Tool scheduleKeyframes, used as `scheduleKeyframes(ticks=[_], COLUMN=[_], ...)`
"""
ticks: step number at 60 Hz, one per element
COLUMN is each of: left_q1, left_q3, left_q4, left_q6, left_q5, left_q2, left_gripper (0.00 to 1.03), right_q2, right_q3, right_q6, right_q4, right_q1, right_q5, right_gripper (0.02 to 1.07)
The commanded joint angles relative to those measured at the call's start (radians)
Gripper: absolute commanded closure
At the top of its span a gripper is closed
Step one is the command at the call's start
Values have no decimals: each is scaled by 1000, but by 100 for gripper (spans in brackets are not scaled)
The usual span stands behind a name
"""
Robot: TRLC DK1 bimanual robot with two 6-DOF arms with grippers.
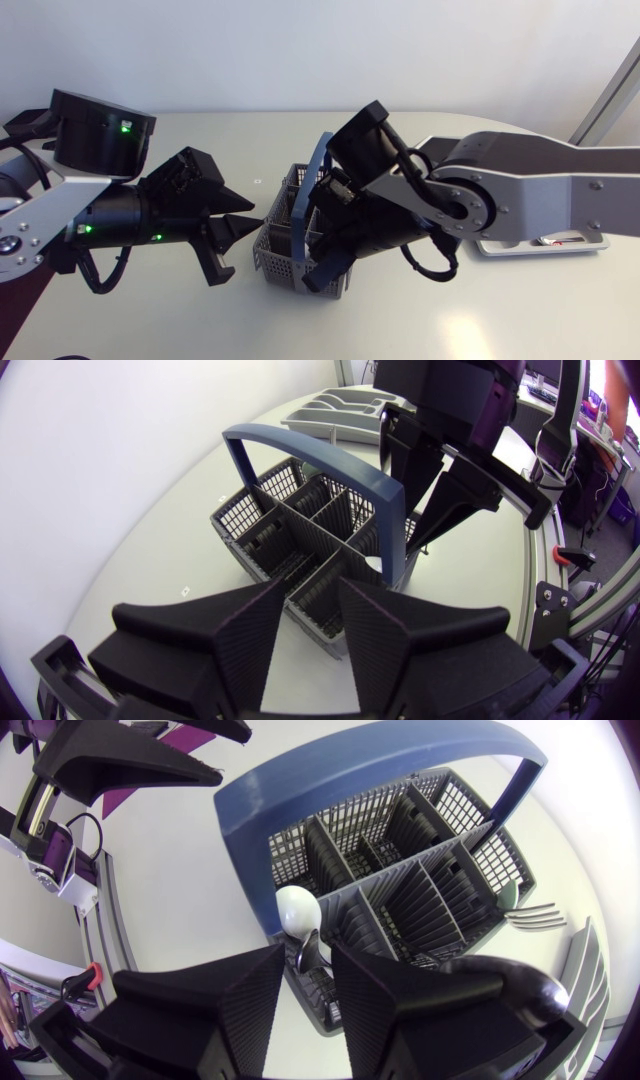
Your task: Sort the cutlery from the basket into the organizer compartments.
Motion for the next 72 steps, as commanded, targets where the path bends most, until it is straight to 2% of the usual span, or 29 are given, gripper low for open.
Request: scheduleKeyframes(ticks=[1,17,26,43,53,61,72], left_q1=[-6,-15,-23,-26,-29,-30,-42], left_q3=[-19,-12,-14,-15,-15,-15,-12], left_q4=[-10,-17,-17,-24,-28,-31,-34], left_q6=[15,15,14,14,14,12,12], left_q5=[-1,-1,-2,-2,-2,-4,-8], left_q2=[-21,-21,-21,-22,-27,-29,-29], left_gripper=[65,65,65,65,65,65,65], right_q2=[23,55,49,-45,-126,-192,-310], right_q3=[0,5,4,-7,-13,-6,4], right_q6=[22,23,23,19,17,17,19], right_q4=[-18,-19,-19,-19,-24,-53,-100], right_q1=[15,15,5,-9,-20,-55,-152], right_q5=[8,17,17,11,-28,-98,-321], right_gripper=[71,96,101,101,101,101,101])
